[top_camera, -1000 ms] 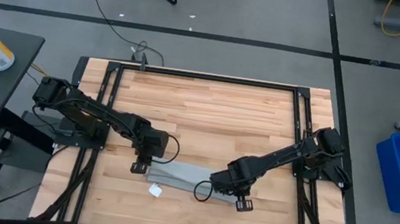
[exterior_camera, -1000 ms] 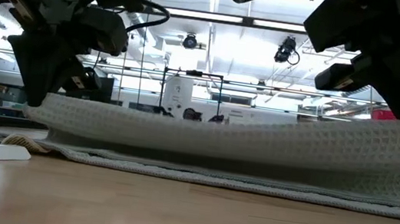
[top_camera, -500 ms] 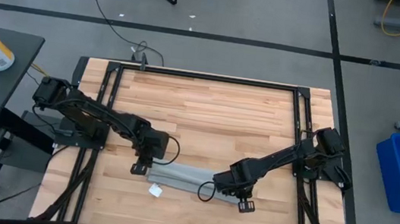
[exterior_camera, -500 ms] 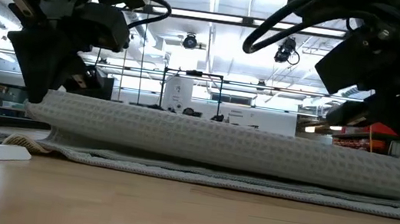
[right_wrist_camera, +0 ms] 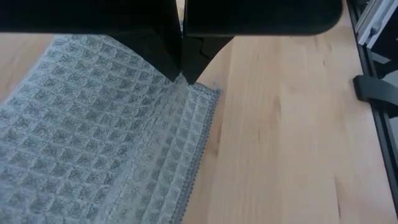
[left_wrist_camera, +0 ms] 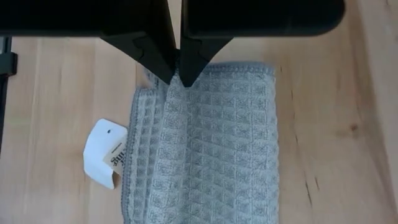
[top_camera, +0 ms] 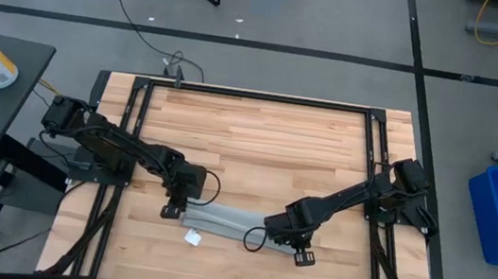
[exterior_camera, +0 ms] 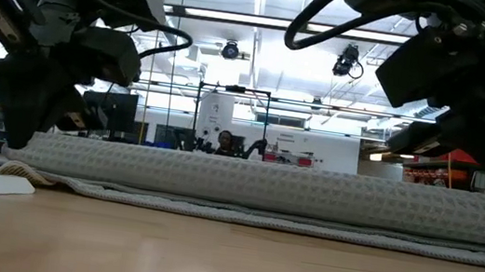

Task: Fold microfiber towels
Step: Fold the gray towel

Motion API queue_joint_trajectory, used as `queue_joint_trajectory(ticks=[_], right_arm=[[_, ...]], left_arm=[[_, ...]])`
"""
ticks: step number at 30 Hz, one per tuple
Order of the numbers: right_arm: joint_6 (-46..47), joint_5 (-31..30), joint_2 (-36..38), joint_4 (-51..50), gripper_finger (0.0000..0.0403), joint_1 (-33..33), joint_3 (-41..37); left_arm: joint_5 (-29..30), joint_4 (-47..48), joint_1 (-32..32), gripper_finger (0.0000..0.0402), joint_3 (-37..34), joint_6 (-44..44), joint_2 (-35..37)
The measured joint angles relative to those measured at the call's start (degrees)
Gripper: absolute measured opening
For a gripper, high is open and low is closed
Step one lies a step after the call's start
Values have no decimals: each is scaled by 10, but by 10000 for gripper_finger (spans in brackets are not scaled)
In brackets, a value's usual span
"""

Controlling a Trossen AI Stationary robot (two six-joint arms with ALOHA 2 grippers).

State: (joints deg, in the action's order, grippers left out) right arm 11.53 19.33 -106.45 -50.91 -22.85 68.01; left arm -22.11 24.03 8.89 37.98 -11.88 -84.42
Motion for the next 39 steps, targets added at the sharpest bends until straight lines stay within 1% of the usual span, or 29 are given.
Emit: queue_joint_trajectory(ticks=[6, 12, 19, 21, 24, 27, 32, 35, 39], right_arm=[[-4, 2, 0, 5, 1, 2, 0], [-3, 2, 0, 14, 16, 2, 0], [3, 2, 0, 14, 19, 2, 0], [4, 2, 0, 14, 17, 2, 0], [4, 5, 0, 14, 22, 1, 0], [5, 7, 0, 14, 42, 1, 0], [18, 6, 0, 14, 94, 2, 0], [22, 6, 0, 14, 129, 4, 0], [32, 2, 0, 14, 173, 5, 0]], left_arm=[[0, -8, 0, 7, 0, 1, 0], [2, -8, 0, 28, 0, 10, 0], [-15, -11, 0, 13, 0, 17, 0], [-28, -14, 0, 22, 0, 17, 0], [-33, -17, 1, 58, 0, 16, 0], [-30, -20, 1, 101, 0, 13, 0], [-13, -21, 0, 159, 0, 8, 0], [-25, -21, 0, 178, 0, 8, -1], [-49, -21, 1, 187, 0, 9, -1]])
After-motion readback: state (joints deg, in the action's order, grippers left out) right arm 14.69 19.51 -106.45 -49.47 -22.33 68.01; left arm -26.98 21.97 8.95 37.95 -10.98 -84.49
